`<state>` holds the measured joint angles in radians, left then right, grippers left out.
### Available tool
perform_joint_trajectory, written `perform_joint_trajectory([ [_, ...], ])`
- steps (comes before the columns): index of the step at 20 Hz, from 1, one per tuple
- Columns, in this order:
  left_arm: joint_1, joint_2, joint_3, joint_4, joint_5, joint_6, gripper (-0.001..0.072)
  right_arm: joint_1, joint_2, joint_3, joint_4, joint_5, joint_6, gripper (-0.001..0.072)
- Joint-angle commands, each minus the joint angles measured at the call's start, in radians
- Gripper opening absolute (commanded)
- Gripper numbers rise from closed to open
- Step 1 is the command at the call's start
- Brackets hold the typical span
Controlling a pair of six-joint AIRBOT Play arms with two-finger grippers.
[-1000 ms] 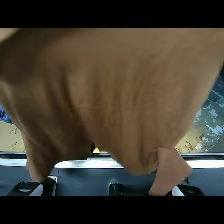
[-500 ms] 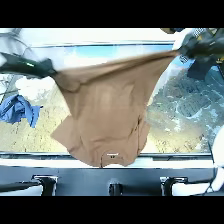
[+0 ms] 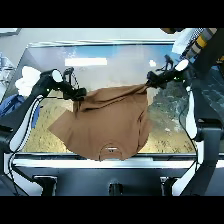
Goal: Fold the clothes and pants, and hang the long-sleeved shirts on hangers.
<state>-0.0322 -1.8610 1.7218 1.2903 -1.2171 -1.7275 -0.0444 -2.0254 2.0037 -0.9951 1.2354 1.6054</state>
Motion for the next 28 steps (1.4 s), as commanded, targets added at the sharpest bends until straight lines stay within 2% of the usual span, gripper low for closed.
perform_joint_trajectory([
  [1,-0.003,-0.023,0.000,-0.004,-0.006,-0.001,0.0019,0.011,-0.020,0.001,-0.008,0.072,0.019,0.0254],
  [2,0.003,-0.017,0.002,-0.004,-0.018,-0.001,0.0019,-0.002,-0.006,0.001,-0.008,0.120,0.018,0.0412],
  [3,0.011,-0.010,0.002,-0.004,-0.031,-0.001,0.0018,-0.023,0.013,0.001,-0.008,0.181,-0.004,0.0454],
  [6,0.040,0.018,0.002,-0.005,-0.063,-0.002,0.0019,-0.136,0.085,-0.002,-0.005,0.413,-0.098,0.0454],
  [9,0.057,0.034,0.002,-0.004,-0.089,-0.002,0.0019,-0.272,0.207,-0.119,0.044,0.483,-0.107,0.0438],
  [11,0.056,0.033,0.001,-0.004,-0.100,-0.001,0.0018,-0.318,0.320,-0.305,0.039,0.486,-0.102,0.0441],
  [13,0.053,0.032,0.001,-0.005,-0.100,-0.001,0.0018,-0.317,0.454,-0.552,0.009,0.447,-0.102,0.0501],
  [15,0.053,0.032,0.001,-0.005,-0.102,-0.001,0.0019,-0.293,0.584,-0.820,0.056,0.360,-0.101,0.0505],
  [16,0.053,0.032,0.001,-0.008,-0.107,-0.001,0.0019,-0.274,0.636,-0.933,0.082,0.307,-0.098,0.0539],
  [20,0.053,0.032,0.001,-0.008,-0.142,-0.002,0.0019,-0.121,0.776,-1.281,0.146,0.167,-0.098,0.0538],
  [23,0.053,0.032,0.001,-0.008,-0.156,-0.001,0.0019,0.014,0.799,-1.398,0.149,0.095,-0.075,0.0539],
  [28,0.048,0.032,0.001,-0.008,-0.155,-0.001,0.0019,0.158,0.799,-1.419,0.145,-0.046,0.010,0.0539],
])
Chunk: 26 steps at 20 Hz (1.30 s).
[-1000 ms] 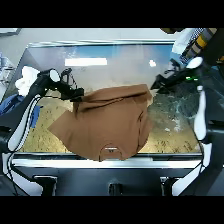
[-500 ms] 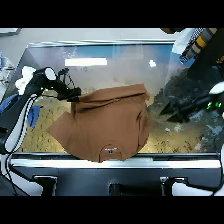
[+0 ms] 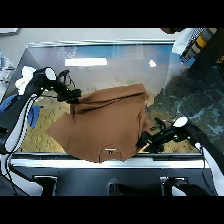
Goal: Fold the clothes and pants, and hang the long-sleeved shirts on hangers.
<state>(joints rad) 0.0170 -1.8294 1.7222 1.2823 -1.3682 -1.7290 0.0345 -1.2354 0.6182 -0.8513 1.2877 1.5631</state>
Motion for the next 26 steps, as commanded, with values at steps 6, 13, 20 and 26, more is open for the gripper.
perform_joint_trajectory([
  [6,-0.001,0.000,0.001,0.000,-0.004,0.000,0.0019,0.103,0.008,-0.034,-0.005,-0.264,0.166,0.0448],
  [13,-0.001,0.000,0.001,0.001,-0.018,0.001,0.0019,0.017,0.008,0.084,-0.051,-0.263,0.166,0.0027],
  [20,-0.019,-0.010,-0.002,0.000,-0.031,0.000,0.0019,-0.275,-0.116,0.588,-0.115,-0.348,0.209,0.0027],
  [26,-0.069,-0.036,-0.002,0.000,-0.045,0.000,0.0019,-0.272,-0.354,0.780,-0.080,-0.351,0.244,0.0030],
])
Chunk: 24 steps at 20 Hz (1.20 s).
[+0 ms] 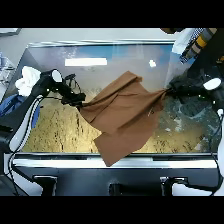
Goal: Fold the clothes and pants, and hang the long-sleeved shirts on hangers.
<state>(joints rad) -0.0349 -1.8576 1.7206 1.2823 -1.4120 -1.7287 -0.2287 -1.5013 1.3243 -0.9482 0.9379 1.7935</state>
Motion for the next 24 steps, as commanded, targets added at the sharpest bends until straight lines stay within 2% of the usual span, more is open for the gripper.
perform_joint_trajectory([
  [1,-0.016,-0.008,0.000,0.000,-0.002,0.000,0.0019,-0.009,-0.098,0.074,0.016,0.015,0.010,0.0071],
  [3,-0.013,-0.007,0.000,0.001,-0.003,0.000,0.0019,-0.024,-0.091,0.076,0.016,0.090,-0.026,0.0208],
  [6,-0.006,-0.006,0.000,0.001,-0.013,0.000,0.0019,-0.103,-0.039,0.076,-0.055,0.338,-0.056,0.0218],
  [8,-0.003,-0.006,0.000,0.001,-0.013,0.000,0.0019,-0.166,0.017,0.060,-0.154,0.478,-0.071,0.0390],
  [9,-0.002,-0.006,0.000,0.001,-0.013,0.000,0.0019,-0.191,0.057,0.032,-0.185,0.499,-0.078,0.0388],
  [12,0.000,-0.006,0.000,0.000,-0.013,0.000,0.0019,-0.206,0.203,-0.172,-0.159,0.464,-0.069,0.0404],
  [14,0.000,-0.006,0.000,0.000,-0.013,0.000,0.0019,-0.176,0.306,-0.394,-0.068,0.441,-0.074,0.0450],
  [18,0.000,-0.006,0.000,0.000,-0.013,0.000,0.0019,-0.018,0.457,-0.767,0.090,0.316,-0.084,0.0450],
  [21,0.000,-0.006,0.000,0.000,-0.014,0.000,0.0019,0.133,0.470,-0.896,0.126,0.231,-0.019,0.0451],
  [24,0.000,-0.006,0.000,0.001,-0.013,0.000,0.0019,0.261,0.470,-0.915,0.133,0.132,0.042,0.0452],
])
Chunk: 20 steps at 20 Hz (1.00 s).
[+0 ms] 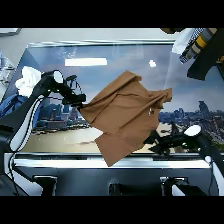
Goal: Fold the clothes and pants, and hang the long-sleeved shirts on hangers.
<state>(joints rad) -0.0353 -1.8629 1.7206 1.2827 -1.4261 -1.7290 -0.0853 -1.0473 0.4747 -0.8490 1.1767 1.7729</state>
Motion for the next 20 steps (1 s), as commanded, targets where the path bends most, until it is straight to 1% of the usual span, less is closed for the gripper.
perform_joint_trajectory([
  [1,0.001,-0.001,0.000,0.000,0.001,0.000,0.0019,0.143,0.016,-0.066,0.032,-0.146,0.089,0.0452],
  [3,0.001,-0.001,0.000,0.000,0.001,0.000,0.0019,0.159,0.016,-0.066,0.035,-0.222,0.122,0.0452],
  [5,0.003,-0.001,0.000,0.000,0.001,0.000,0.0019,0.158,0.012,-0.066,0.035,-0.270,0.129,0.0450],
  [8,0.003,-0.001,0.000,0.000,0.002,0.000,0.0019,0.159,-0.051,-0.066,0.077,-0.281,0.116,0.0444],
  [10,0.003,-0.001,0.000,0.000,0.001,0.000,0.0019,0.159,-0.092,-0.066,0.145,-0.298,0.045,0.0355],
  [12,0.003,-0.001,0.000,0.000,0.001,0.000,0.0019,0.158,-0.101,-0.065,0.220,-0.314,-0.029,0.0110],
  [13,0.003,0.000,0.000,0.000,0.001,0.001,0.0018,0.157,-0.097,-0.059,0.243,-0.318,-0.059,0.0028],
  [14,0.003,0.005,0.001,-0.004,0.002,0.000,0.0018,0.157,-0.089,-0.039,0.243,-0.322,-0.072,0.0029],
  [16,0.011,0.023,0.018,-0.060,0.005,0.013,0.0017,0.157,-0.074,0.036,0.242,-0.324,-0.110,0.0028],
  [17,0.018,0.039,0.040,-0.099,0.005,0.024,0.0017,0.157,-0.074,0.107,0.234,-0.321,-0.144,0.0028],
  [18,0.024,0.058,0.069,-0.117,0.005,0.023,0.0017,0.157,-0.074,0.188,0.211,-0.319,-0.156,0.0028],
  [20,0.041,0.121,0.137,-0.119,0.018,0.023,0.0017,0.156,-0.074,0.413,0.104,-0.291,-0.141,0.0028],
])
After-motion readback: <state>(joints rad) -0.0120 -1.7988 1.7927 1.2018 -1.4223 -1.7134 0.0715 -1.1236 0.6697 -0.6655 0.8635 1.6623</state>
